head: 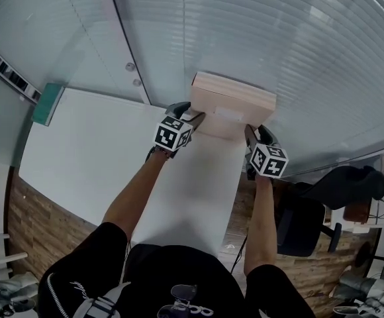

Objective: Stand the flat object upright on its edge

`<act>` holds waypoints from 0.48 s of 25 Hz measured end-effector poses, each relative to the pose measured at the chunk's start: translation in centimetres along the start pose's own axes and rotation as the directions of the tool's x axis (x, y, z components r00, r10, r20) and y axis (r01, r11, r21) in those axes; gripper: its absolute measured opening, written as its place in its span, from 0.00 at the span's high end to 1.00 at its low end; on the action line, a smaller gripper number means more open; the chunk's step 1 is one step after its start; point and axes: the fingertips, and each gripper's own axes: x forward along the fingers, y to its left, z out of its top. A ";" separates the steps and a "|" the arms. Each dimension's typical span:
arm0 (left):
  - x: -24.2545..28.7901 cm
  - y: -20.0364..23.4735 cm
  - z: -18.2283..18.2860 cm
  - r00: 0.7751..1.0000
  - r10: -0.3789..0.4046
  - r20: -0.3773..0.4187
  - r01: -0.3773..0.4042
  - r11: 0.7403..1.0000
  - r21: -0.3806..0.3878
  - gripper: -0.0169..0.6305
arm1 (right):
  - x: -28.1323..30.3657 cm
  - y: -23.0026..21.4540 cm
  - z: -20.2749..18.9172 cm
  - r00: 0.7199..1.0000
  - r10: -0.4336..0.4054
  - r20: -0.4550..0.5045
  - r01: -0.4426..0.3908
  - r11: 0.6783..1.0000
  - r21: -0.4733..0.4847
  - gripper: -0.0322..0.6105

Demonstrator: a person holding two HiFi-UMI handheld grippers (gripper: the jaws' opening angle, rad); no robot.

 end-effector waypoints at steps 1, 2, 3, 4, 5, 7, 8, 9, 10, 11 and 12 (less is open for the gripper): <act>0.0 0.0 0.0 1.000 0.001 -0.002 -0.001 1.000 0.002 0.59 | 0.0 0.0 -0.1 1.000 0.001 -0.002 -0.001 1.000 0.002 0.63; 0.1 0.0 -0.1 1.000 0.002 -0.002 -0.002 1.000 0.004 0.59 | 0.1 -0.1 -0.2 1.000 0.003 -0.003 -0.003 1.000 0.005 0.63; 0.1 0.0 0.0 1.000 0.004 -0.002 -0.004 1.000 0.006 0.59 | 0.2 -0.1 -0.3 1.000 0.004 -0.004 -0.004 1.000 0.009 0.63; 0.1 0.0 0.0 1.000 0.006 0.000 -0.006 1.000 0.007 0.59 | 0.2 -0.2 -0.4 1.000 0.006 -0.003 -0.006 1.000 0.012 0.63; 0.1 0.0 0.0 1.000 0.007 0.003 -0.007 1.000 0.008 0.59 | 0.3 -0.2 -0.4 1.000 0.009 -0.001 -0.009 1.000 0.016 0.63; 0.1 0.0 -0.1 1.000 0.007 0.008 -0.008 1.000 0.005 0.59 | 0.3 -0.2 -0.5 1.000 0.013 0.003 -0.013 1.000 0.018 0.63; 0.1 0.1 -0.1 1.000 0.008 0.010 -0.008 1.000 0.004 0.59 | 0.4 -0.2 -0.5 1.000 0.014 0.004 -0.014 1.000 0.017 0.63; 0.2 0.1 -0.1 1.000 0.010 0.011 -0.010 1.000 0.004 0.59 | 0.4 -0.3 -0.5 1.000 0.014 0.004 -0.014 1.000 0.015 0.63; 0.2 0.1 -0.1 1.000 0.012 0.011 -0.012 1.000 0.004 0.59 | 0.4 -0.3 -0.5 1.000 0.013 0.004 -0.013 1.000 0.013 0.63; 0.2 0.1 -0.1 1.000 0.013 0.010 -0.013 1.000 0.005 0.59 | 0.5 -0.3 -0.5 1.000 0.012 0.004 -0.012 1.000 0.012 0.63; 0.2 0.1 -0.2 1.000 0.013 0.009 -0.013 1.000 0.006 0.59 | 0.4 -0.3 -0.6 1.000 0.012 0.003 -0.012 1.000 0.011 0.63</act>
